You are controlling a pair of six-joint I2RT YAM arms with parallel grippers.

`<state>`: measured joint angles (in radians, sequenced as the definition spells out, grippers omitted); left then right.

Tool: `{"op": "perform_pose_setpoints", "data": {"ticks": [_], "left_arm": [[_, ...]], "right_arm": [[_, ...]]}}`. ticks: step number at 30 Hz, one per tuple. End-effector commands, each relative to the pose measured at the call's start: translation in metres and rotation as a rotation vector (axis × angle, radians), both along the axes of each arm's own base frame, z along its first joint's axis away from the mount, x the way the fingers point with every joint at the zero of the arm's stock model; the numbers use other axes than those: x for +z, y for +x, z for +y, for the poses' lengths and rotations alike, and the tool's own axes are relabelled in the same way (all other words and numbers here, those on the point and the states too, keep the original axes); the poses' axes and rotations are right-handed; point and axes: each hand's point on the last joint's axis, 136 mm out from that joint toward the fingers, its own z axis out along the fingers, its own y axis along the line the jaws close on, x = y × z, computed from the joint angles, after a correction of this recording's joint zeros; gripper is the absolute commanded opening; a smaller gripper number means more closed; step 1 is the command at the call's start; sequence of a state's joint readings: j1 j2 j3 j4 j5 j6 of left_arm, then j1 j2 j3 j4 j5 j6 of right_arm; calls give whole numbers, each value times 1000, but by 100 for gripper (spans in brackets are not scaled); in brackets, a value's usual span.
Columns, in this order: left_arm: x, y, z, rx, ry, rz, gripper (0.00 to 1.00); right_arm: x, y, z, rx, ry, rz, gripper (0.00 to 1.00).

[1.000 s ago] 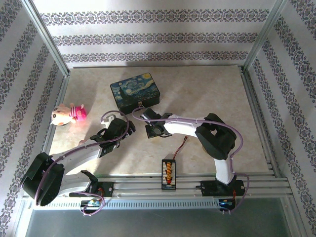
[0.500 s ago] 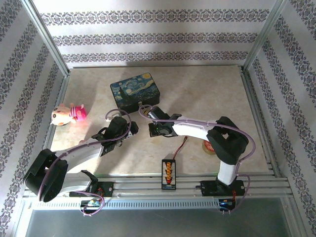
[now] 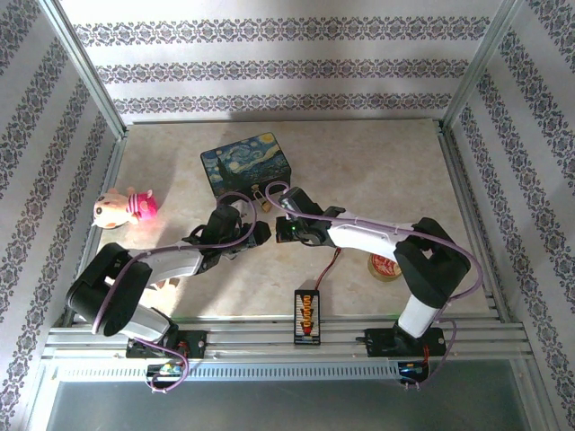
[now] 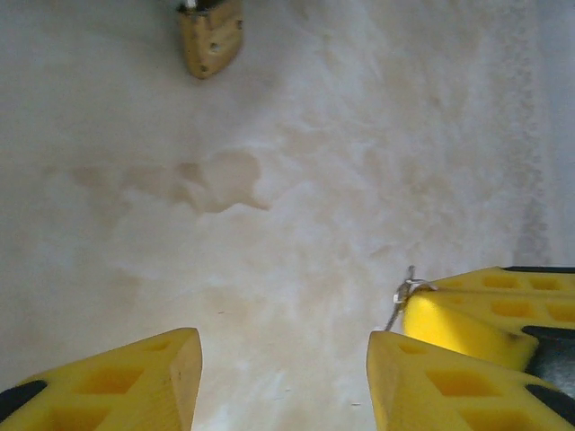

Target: Unlock a padlock with a key

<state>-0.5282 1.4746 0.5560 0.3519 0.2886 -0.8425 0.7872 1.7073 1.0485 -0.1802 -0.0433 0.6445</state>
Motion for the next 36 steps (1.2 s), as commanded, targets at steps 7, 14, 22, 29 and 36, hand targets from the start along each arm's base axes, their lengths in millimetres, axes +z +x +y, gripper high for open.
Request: {"op": "perform_pose_setpoints", "data": {"ticks": [7,14,22,29,36], "left_arm": [[26,13,-19,-32,-146,-73,41],[20,11,-18,-28,-151,-54,29],[17,8,-18,-35,-147,-46,28],[20,9,-22,-44,-165,-48,24],[18,7,-24,-54,-179,-39,21]], "right_arm": [[11,0,-3,-15,39,-14,0],[15,1,-2,-16,58,-14,0],[16,1,-2,-23,84,-9,0],[16,1,0,-22,96,-6,0],[19,1,-1,-27,104,-13,0]]}}
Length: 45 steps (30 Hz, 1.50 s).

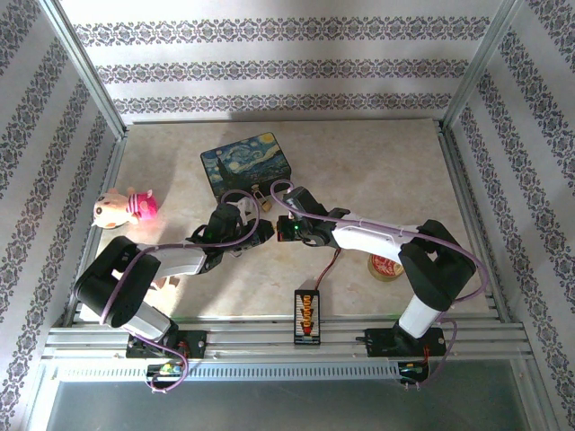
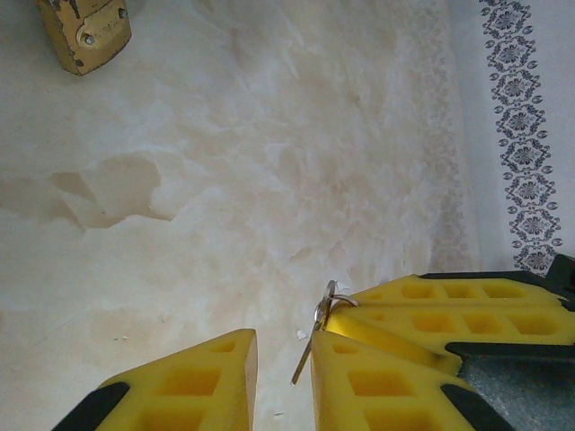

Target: Unlock a padlock with a key

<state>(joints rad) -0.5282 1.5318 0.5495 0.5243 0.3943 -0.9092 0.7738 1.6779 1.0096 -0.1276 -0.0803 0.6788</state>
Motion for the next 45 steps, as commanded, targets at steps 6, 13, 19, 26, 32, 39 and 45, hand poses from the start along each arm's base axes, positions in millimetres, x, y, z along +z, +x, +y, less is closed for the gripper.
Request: {"op": "perform_pose_setpoints", "data": {"ticks": [6,13,19,26,32,39,45], "left_arm": [[8,3,-2,-7,-40,-31,5],[29,2,1,-62,31,-145,0],[58,-7,14,-146,169,-298,0],[87,-27,17,-326,316,-449,0],[114,-56,3,-519,275,-594,0],[138,-79,-10,-655,183,-701,0],[146,-84,-17,-671,106,-726,0]], "right_arm": [[13,0,-1,-6,44,-16,0],[22,-2,-6,-1,52,-54,0],[36,-1,-24,-28,46,-113,9],[58,-2,-58,-97,46,-208,21],[93,-17,-69,-26,127,-331,33],[149,-73,-41,347,354,-478,36],[162,-90,-33,446,439,-516,33]]}}
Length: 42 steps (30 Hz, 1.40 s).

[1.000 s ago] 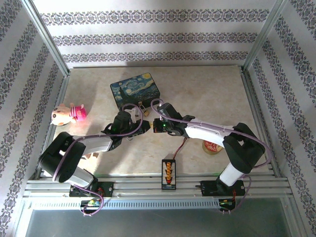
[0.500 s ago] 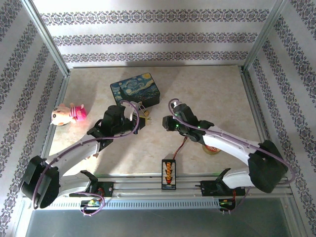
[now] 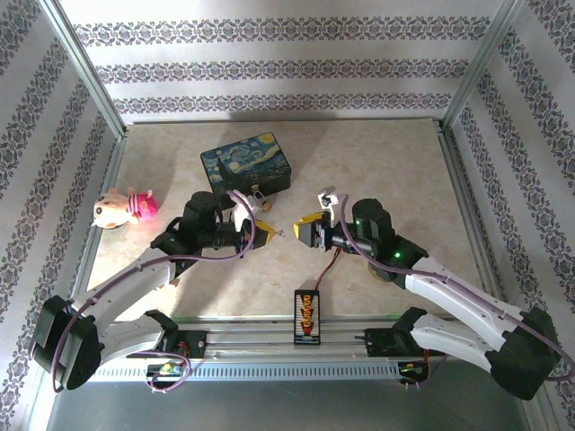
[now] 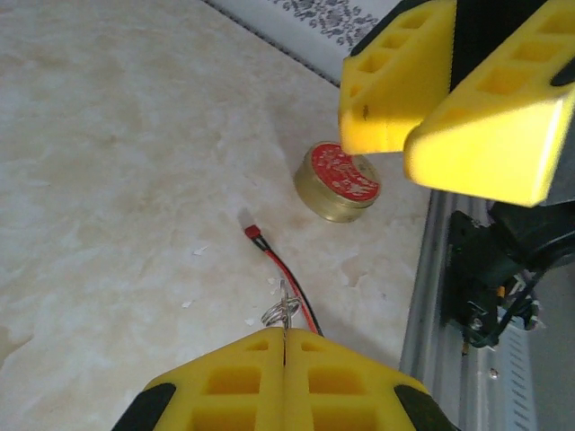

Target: Unlock a padlock with a key

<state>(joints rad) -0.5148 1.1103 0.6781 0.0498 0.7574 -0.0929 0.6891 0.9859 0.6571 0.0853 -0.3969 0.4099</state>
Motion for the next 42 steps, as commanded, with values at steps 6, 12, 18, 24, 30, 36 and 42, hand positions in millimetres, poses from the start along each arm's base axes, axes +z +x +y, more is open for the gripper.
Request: {"op": "perform_pose_setpoints", "data": {"ticks": [6,12,18,24,30,36,42], "left_arm": [[30,-20,-10,-144,-121,-56,0],[34,-24,-8,-151,-135,-78,0],[39,-25,-6,-140,-137,-93,0],[44,-25,-5,-136,-149,-102,0],[47,-23,-4,-115,-155,-107,0],[55,-11,-3,-39,-181,-80,17],[58,26,16,249,-143,63,63]], "right_arm": [[4,-18,23,200,61,-25,31],[10,-26,33,282,91,-29,31],[9,-25,33,278,88,-37,27],[9,-28,36,297,97,-35,13],[11,-29,35,298,98,-49,0],[13,-29,33,276,93,-70,0],[3,-14,30,92,-84,-215,0]]}}
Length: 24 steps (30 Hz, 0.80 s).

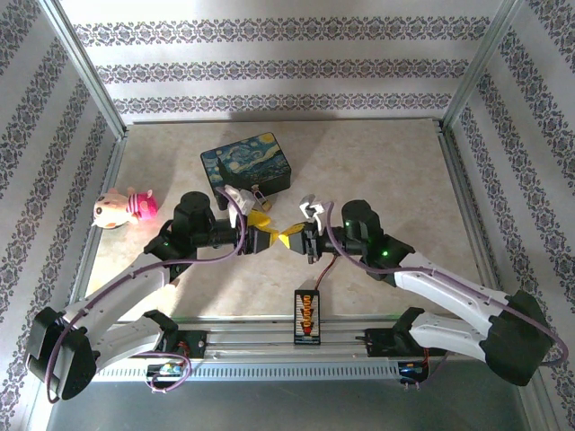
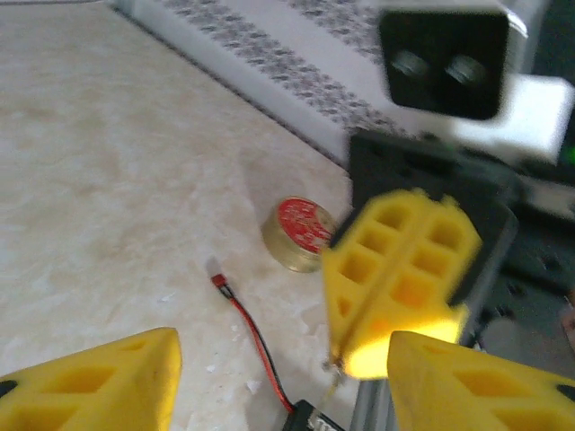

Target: Unlock a padlock with a key

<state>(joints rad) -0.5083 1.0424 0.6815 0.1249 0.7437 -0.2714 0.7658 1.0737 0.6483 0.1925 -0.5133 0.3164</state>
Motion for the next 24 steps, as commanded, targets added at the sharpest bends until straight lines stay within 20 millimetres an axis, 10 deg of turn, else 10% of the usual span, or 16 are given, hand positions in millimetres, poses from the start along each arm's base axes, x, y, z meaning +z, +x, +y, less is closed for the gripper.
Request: {"op": "perform_pose_setpoints", "data": {"ticks": [1,10,24], "left_arm": [[20,30,18,229,-5,83,64],[0,50,25,430,-87,501,53],[-19,51,0,324,-149,661,45]], "right_arm": [[8,17,-8,-171,-100,-215,0],[8,36,-15,-405,-204,-494,0],[4,53,4,-511,-341,-695,0]]}}
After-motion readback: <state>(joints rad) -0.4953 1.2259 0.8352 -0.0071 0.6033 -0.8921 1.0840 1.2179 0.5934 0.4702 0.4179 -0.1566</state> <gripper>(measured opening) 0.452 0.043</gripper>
